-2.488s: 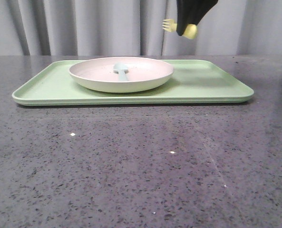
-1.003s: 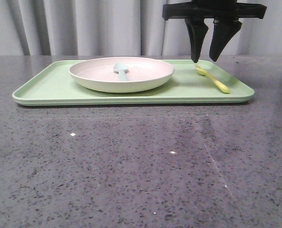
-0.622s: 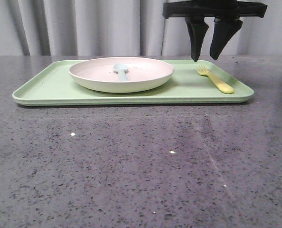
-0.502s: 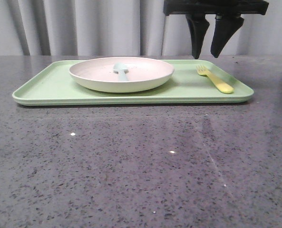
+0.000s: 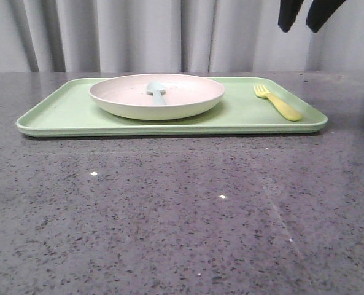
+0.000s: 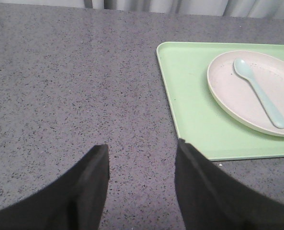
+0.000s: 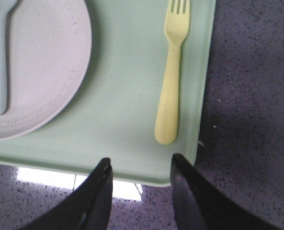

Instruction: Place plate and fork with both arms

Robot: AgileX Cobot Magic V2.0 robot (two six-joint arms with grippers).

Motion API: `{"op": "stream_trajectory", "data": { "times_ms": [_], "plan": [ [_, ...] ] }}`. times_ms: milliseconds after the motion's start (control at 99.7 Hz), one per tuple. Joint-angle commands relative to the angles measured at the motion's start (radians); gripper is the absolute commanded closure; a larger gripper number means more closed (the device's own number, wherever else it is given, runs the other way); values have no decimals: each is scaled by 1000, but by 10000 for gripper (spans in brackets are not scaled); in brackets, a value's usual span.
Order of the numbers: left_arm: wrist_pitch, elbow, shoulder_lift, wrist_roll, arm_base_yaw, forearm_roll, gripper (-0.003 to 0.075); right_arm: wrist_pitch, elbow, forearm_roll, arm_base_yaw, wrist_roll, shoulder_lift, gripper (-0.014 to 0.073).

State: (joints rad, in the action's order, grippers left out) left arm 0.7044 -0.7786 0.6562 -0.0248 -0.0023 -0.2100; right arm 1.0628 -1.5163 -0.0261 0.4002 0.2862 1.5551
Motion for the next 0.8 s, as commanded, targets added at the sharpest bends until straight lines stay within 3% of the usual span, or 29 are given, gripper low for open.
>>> {"op": "stream_trajectory", "data": {
  "times_ms": [0, 371, 793],
  "plan": [
    [-79, -28, -2, 9, 2, -9, 399, -90, 58, -9, -5, 3, -120, 283],
    [-86, -28, -2, 3, 2, -9, 408, -242, 391, -17, -5, 3, -434, 283],
    [-100, -28, -4, 1, 1, -9, 409, -331, 624, -51, -5, 3, -728, 285]
  ]
}}
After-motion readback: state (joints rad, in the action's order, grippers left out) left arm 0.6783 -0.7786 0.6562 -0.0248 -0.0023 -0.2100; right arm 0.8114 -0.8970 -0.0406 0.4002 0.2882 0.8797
